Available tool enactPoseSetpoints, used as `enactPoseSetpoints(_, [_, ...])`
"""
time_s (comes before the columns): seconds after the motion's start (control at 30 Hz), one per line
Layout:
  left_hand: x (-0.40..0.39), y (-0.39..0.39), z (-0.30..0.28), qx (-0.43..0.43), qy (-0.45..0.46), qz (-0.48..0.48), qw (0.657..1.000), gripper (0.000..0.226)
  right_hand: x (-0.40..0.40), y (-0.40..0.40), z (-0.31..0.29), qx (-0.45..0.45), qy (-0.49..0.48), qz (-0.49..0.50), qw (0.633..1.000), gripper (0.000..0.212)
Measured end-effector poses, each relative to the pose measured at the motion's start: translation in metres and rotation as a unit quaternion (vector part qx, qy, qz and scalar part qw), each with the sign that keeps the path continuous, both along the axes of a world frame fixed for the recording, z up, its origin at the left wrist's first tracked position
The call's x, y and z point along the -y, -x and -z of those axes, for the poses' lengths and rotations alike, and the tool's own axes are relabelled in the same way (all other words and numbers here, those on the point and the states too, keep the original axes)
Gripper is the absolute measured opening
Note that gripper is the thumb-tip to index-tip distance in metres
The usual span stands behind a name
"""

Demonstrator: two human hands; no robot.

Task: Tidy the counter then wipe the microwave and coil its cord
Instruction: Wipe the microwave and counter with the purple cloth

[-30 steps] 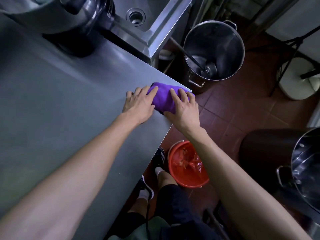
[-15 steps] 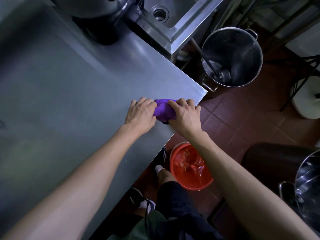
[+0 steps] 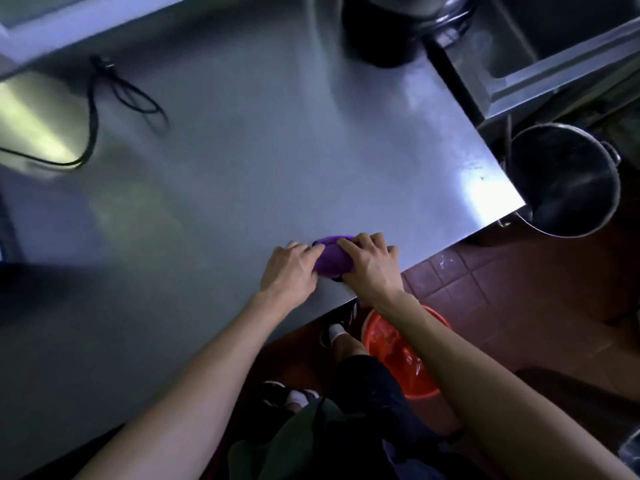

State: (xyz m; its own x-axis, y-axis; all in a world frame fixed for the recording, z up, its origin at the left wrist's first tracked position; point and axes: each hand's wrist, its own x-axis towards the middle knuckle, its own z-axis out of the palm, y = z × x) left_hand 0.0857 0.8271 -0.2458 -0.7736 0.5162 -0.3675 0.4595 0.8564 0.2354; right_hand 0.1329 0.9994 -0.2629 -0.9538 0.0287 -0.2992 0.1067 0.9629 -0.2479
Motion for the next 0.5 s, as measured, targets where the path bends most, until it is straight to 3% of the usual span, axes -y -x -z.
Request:
enactPoseSetpoints(0.33, [0.152,-0.092,-0.005,-0.014,-0.064,-0.115,0.991,0.036,0.142,-0.058,-0.016,0.037,0.038,-0.081,0.995,0.058])
enactPoseSetpoints(0.5, [0.243,-0.142,-0.025,-0.051,-0.086,-0.174,0.98,0.032,0.227,-0.09,-0.035,-0.006,0.055,-0.14,0.989,0.057])
